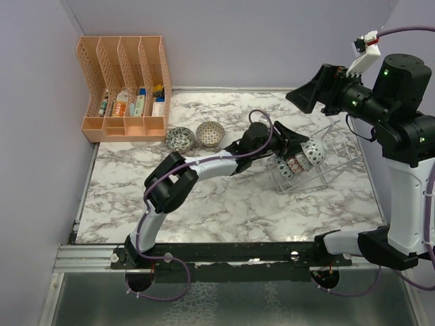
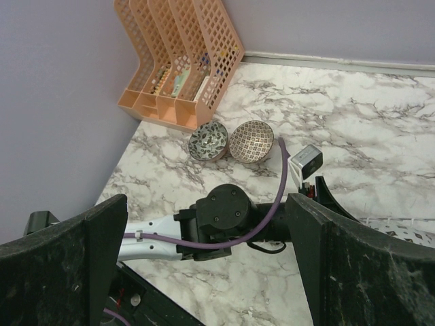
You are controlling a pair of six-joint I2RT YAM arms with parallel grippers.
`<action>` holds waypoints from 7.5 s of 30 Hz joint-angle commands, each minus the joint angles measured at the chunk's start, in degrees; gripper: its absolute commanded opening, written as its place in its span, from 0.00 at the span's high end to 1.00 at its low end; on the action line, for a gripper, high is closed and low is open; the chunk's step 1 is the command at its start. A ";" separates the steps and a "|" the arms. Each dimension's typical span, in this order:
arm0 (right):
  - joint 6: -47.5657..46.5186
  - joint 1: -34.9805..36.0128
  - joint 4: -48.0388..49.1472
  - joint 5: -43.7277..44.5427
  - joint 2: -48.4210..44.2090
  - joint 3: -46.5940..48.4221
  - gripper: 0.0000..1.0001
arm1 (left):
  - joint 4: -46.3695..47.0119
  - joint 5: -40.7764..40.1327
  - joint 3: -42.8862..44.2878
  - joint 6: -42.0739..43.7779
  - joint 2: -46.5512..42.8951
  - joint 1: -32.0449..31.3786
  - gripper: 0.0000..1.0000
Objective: Load the bowls into the dish rack
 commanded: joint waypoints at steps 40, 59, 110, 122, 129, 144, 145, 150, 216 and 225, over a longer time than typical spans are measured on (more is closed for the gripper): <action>0.27 -0.39 1.86 -3.46 -1.15 3.54 0.01 | -46.85 -10.68 2.53 45.48 -21.70 7.35 0.22; 1.76 -0.39 4.97 -12.36 4.90 10.49 0.01 | -57.01 -27.00 10.84 89.01 -5.34 16.72 0.10; 4.23 -0.39 7.13 -1.39 4.41 11.79 0.01 | 10.86 7.73 -2.95 17.60 -22.74 15.71 1.00; 4.33 -0.39 6.58 0.63 1.38 9.18 0.01 | 29.81 2.50 3.79 -9.60 -6.27 3.77 1.00; 3.96 -0.39 5.26 1.23 0.30 8.82 0.01 | 30.88 -3.10 4.62 -14.04 -2.66 0.47 1.00; 2.22 -0.39 2.94 1.74 0.37 9.54 0.01 | 28.82 -10.21 9.50 -20.17 5.39 -3.39 1.00; 2.20 -0.39 2.83 1.82 0.44 9.54 0.01 | 28.47 -10.28 10.13 -20.26 5.91 -3.53 1.00; 1.93 -0.39 2.60 1.74 0.37 9.53 0.01 | 25.75 -10.89 12.91 -21.02 8.16 -3.91 1.00; 0.10 -0.39 1.31 1.23 0.72 6.49 0.00 | 3.01 -1.17 14.62 -19.10 7.18 0.15 0.67; 0.57 -0.39 2.31 0.47 -0.10 5.25 0.01 | -1.79 2.09 11.22 -13.86 3.47 1.39 0.60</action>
